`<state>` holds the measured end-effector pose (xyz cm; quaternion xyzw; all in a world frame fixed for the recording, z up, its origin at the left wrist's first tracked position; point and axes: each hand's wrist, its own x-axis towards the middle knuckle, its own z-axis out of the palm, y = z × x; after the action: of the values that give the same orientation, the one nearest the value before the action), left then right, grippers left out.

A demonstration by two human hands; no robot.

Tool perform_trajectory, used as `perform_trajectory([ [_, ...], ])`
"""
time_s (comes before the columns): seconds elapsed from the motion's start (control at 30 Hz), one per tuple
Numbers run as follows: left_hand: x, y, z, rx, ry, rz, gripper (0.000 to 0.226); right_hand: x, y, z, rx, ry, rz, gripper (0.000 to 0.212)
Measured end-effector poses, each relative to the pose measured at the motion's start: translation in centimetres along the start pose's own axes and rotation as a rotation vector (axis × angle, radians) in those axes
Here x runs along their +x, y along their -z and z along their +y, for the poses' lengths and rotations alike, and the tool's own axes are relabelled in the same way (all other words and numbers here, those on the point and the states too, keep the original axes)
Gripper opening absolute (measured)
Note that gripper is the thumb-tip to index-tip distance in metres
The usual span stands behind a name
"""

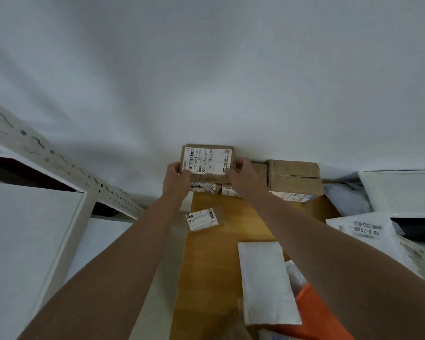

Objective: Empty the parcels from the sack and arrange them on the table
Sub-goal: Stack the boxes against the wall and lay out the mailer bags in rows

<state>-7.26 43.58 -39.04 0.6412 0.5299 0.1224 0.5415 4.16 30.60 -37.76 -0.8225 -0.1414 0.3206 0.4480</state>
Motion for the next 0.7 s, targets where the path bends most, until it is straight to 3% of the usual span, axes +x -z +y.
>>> perform_trajectory([
  [0.2,0.1,-0.2,0.2,-0.054,-0.129,0.103,0.033,-0.4,0.4,0.4,-0.022,0.076,0.058,0.042],
  [0.4,0.6,-0.5,-0.4,0.111,-0.077,0.021,0.038,-0.2,0.0,0.8,-0.105,0.074,0.041,0.045],
  [0.53,0.9,-0.5,-0.2,0.13,-0.114,-0.011,0.035,0.1,-0.2,0.3,-0.12,0.091,0.028,0.04],
  [0.7,1.4,-1.0,-0.6,0.074,-0.007,-0.071,0.037,0.3,-0.6,1.0,-0.103,0.095,0.064,0.036],
])
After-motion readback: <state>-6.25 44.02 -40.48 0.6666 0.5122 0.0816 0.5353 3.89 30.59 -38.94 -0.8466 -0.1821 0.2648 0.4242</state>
